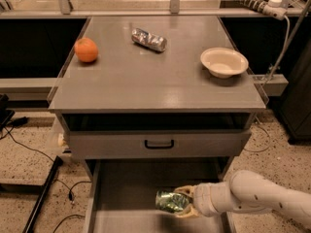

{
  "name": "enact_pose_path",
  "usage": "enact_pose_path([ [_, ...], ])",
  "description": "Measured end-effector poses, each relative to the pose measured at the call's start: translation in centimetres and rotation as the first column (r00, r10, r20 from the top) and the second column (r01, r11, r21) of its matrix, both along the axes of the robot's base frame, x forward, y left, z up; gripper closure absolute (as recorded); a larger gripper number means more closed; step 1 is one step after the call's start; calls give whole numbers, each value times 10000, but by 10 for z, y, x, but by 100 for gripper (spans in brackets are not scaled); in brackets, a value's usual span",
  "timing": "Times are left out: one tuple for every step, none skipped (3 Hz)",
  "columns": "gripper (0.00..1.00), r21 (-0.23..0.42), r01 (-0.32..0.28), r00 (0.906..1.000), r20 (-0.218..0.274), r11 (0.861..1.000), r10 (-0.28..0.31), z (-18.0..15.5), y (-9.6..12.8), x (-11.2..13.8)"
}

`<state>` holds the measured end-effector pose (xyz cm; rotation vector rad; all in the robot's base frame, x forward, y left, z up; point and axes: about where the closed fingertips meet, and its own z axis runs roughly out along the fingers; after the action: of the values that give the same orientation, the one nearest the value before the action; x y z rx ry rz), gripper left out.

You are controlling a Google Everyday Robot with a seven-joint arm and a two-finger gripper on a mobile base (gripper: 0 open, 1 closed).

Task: Pick green can from middle drawer and place on counter

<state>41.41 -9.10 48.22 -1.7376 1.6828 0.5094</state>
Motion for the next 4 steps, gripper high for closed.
enact_pose_path([
  [100,-402,-168,9987,464,9991,187,66,-16,2],
  [100,-777,-441,9942,949,9960,514,129,-18,5],
  [100,-1178,-554,9888,1313,9915,709,186,-17,7],
  [100,-1475,-234,9828,1778,9888,498,249,-27,14],
])
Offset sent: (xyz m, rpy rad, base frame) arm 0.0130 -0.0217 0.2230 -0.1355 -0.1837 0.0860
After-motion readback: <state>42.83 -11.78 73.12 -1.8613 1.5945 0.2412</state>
